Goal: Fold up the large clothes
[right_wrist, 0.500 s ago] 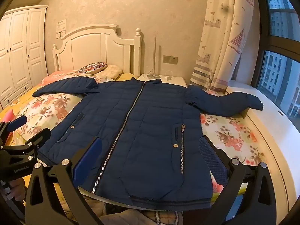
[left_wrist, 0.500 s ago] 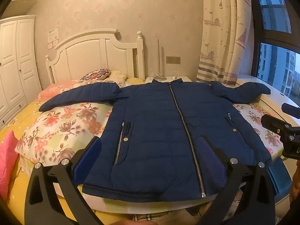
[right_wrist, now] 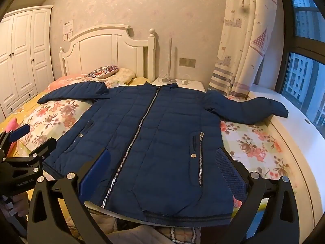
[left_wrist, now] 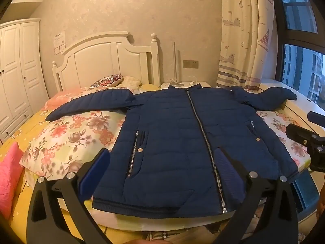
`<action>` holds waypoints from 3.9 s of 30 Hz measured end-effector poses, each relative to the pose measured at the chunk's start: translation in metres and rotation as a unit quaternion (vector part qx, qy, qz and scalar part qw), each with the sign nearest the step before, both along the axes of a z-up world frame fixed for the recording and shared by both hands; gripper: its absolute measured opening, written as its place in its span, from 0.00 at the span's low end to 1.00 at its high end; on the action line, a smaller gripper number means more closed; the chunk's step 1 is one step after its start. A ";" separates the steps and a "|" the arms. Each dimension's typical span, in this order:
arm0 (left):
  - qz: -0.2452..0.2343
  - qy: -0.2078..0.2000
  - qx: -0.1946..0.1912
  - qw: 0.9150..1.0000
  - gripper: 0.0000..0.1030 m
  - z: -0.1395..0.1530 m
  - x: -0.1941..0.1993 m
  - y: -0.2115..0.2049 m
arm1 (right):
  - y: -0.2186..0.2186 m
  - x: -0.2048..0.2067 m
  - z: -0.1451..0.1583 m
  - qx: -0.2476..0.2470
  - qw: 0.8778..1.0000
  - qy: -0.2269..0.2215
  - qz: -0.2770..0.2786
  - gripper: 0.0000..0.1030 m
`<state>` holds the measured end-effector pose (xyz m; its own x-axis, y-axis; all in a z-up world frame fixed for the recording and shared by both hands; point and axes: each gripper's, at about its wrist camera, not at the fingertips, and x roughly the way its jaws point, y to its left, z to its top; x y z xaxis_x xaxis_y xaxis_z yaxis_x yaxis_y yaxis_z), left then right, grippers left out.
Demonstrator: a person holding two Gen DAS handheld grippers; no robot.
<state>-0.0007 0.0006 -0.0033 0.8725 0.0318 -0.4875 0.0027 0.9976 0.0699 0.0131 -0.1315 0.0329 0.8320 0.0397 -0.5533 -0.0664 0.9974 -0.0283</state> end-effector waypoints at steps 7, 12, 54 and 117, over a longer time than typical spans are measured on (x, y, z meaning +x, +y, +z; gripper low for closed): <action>0.000 0.000 0.001 1.000 0.98 -0.002 0.000 0.001 | 0.001 -0.001 -0.002 0.002 1.000 -0.001 0.001 0.96; 0.001 0.003 0.001 1.000 0.98 -0.005 0.001 0.004 | 0.002 -0.001 -0.004 0.003 1.000 0.002 0.002 0.96; 0.001 0.007 0.007 1.000 0.98 -0.006 0.000 0.002 | -0.001 0.002 -0.009 0.021 1.000 0.016 0.004 0.96; -0.008 0.207 -0.035 0.978 0.98 -0.120 0.331 0.003 | -0.373 0.313 -0.127 0.224 0.902 0.072 -0.362 0.94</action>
